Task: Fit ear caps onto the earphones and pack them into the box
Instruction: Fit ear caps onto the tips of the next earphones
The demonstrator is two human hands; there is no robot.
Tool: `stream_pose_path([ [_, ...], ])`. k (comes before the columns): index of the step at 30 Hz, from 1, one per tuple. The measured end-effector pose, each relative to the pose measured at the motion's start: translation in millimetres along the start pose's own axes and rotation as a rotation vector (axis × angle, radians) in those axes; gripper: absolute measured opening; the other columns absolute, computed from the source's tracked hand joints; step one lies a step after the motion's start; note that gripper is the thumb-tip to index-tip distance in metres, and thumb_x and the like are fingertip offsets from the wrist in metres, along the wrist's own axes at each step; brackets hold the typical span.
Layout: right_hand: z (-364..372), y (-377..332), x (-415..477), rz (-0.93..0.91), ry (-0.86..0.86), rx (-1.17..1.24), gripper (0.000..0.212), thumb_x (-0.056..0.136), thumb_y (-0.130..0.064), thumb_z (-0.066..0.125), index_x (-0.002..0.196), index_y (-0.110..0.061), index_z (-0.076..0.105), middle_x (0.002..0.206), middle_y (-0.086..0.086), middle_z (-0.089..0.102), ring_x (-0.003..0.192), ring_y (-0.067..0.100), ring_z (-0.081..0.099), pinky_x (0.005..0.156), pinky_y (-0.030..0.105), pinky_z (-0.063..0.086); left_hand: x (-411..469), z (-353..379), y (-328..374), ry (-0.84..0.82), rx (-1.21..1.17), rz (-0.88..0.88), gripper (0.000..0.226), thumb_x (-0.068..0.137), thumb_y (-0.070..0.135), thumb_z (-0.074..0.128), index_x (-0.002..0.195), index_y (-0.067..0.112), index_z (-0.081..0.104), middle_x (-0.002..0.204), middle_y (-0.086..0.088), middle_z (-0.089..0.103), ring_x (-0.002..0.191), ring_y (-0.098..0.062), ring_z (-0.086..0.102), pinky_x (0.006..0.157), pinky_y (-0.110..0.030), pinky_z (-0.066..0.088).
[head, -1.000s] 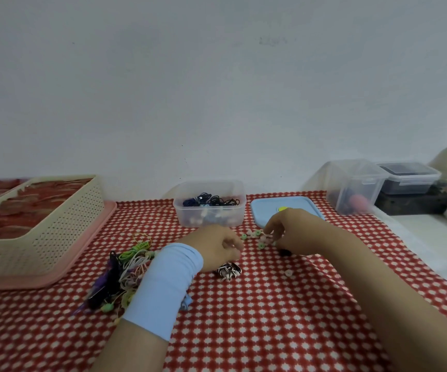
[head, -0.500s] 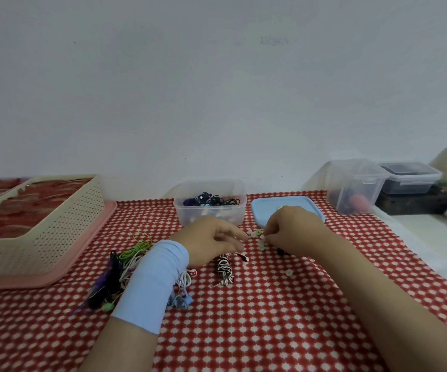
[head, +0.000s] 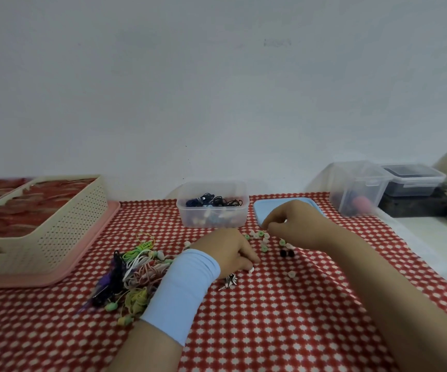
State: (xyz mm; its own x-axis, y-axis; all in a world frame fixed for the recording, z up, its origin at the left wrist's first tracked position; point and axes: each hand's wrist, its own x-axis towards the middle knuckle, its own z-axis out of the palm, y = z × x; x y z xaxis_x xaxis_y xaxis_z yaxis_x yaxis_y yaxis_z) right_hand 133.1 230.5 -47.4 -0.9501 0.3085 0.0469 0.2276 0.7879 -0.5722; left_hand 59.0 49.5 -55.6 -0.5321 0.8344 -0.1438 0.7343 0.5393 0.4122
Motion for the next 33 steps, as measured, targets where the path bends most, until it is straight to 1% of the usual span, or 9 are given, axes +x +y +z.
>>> stream_pose_path([
  [2, -0.3, -1.1, -1.5, -0.031, -0.022, 0.087, 0.017, 0.093, -0.017, 0.067, 0.095, -0.028, 0.08, 0.09, -0.015, 0.076, 0.074, 0.001, 0.068, 0.067, 0.015, 0.053, 0.0, -0.1, -1.9, 0.017, -0.036, -0.002, 0.018, 0.087, 0.025, 0.072, 0.105, 0.027, 0.077, 0.112, 0.014, 0.071, 0.099, -0.004, 0.063, 0.101, -0.029, 0.048],
  [6, -2.6, -6.4, -6.9, -0.079, -0.057, 0.344, 0.008, 0.09, -0.015, 0.076, 0.096, -0.019, 0.079, 0.079, -0.003, 0.078, 0.05, 0.014, 0.059, 0.054, 0.017, 0.049, -2.8, -0.2, -9.4, 0.154, -0.216, 0.008, 0.01, 0.087, 0.025, 0.072, 0.096, 0.028, 0.076, 0.095, 0.015, 0.071, 0.087, 0.001, 0.064, 0.088, -0.02, 0.05],
  [11, -2.4, -11.2, -8.8, -0.043, -0.104, 0.632, 0.009, 0.087, -0.012, 0.078, 0.095, -0.01, 0.081, 0.07, 0.002, 0.073, 0.05, 0.013, 0.057, 0.043, 0.019, 0.037, 1.5, 5.3, -18.8, 0.354, -0.773, -0.067, 0.013, 0.087, 0.019, 0.072, 0.1, 0.023, 0.073, 0.094, 0.007, 0.077, 0.081, -0.002, 0.07, 0.075, -0.014, 0.051],
  [15, 0.1, -11.8, -7.8, 0.021, -0.13, 0.758, 0.015, 0.084, -0.014, 0.079, 0.099, -0.012, 0.081, 0.067, 0.002, 0.069, 0.051, 0.014, 0.051, 0.043, 0.02, 0.035, 6.4, 10.3, -24.3, 0.377, -0.939, -0.099, 0.016, 0.09, 0.014, 0.069, 0.104, 0.018, 0.075, 0.082, 0.001, 0.076, 0.066, -0.006, 0.059, 0.061, -0.016, 0.047],
  [17, 2.2, -12.8, -6.9, 0.05, -0.14, 0.787, 0.017, 0.082, -0.013, 0.081, 0.099, -0.012, 0.081, 0.075, 0.006, 0.072, 0.052, 0.016, 0.053, 0.042, 0.021, 0.036, 7.5, 11.2, -25.2, 0.376, -0.957, -0.103, 0.014, 0.089, 0.015, 0.069, 0.102, 0.017, 0.076, 0.077, -0.001, 0.073, 0.064, -0.007, 0.058, 0.06, -0.016, 0.048],
  [21, 3.1, -12.3, -6.3, 0.069, -0.135, 0.788, 0.013, 0.085, -0.012, 0.078, 0.097, -0.011, 0.081, 0.076, 0.003, 0.073, 0.055, 0.013, 0.055, 0.042, 0.021, 0.035, 8.6, 12.9, -26.6, 0.384, -0.981, -0.089, 0.013, 0.089, 0.017, 0.069, 0.1, 0.012, 0.076, 0.092, -0.016, 0.074, 0.067, -0.011, 0.059, 0.061, -0.017, 0.048],
  [25, 3.4, -11.6, -6.8, 0.077, -0.217, 0.811, 0.013, 0.086, -0.015, 0.075, 0.097, -0.015, 0.083, 0.085, 0.007, 0.073, 0.058, 0.013, 0.055, 0.043, 0.02, 0.034, 7.6, 14.8, -26.4, 0.385, -0.982, -0.064, 0.012, 0.089, 0.017, 0.069, 0.096, 0.012, 0.077, 0.091, -0.01, 0.076, 0.068, -0.006, 0.06, 0.065, -0.018, 0.049],
  [31, 0.6, -11.9, -7.6, 0.057, -0.269, 0.821, 0.016, 0.09, -0.009, 0.071, 0.093, -0.017, 0.084, 0.08, 0.005, 0.075, 0.058, 0.013, 0.055, 0.042, 0.02, 0.032, 7.3, 16.6, -25.3, 0.362, -1.071, -0.045, 0.014, 0.089, 0.017, 0.069, 0.097, 0.01, 0.077, 0.088, -0.016, 0.073, 0.071, -0.011, 0.059, 0.072, -0.024, 0.051],
  [33, 0.7, -12.3, -8.0, 0.066, -0.27, 0.812, 0.015, 0.087, -0.01, 0.072, 0.095, -0.016, 0.084, 0.084, 0.007, 0.075, 0.06, 0.014, 0.055, 0.042, 0.019, 0.035, 7.0, 16.0, -25.9, 0.371, -1.034, -0.044, 0.011, 0.088, 0.018, 0.07, 0.094, 0.013, 0.077, 0.081, -0.01, 0.072, 0.071, -0.012, 0.061, 0.076, -0.026, 0.053],
])
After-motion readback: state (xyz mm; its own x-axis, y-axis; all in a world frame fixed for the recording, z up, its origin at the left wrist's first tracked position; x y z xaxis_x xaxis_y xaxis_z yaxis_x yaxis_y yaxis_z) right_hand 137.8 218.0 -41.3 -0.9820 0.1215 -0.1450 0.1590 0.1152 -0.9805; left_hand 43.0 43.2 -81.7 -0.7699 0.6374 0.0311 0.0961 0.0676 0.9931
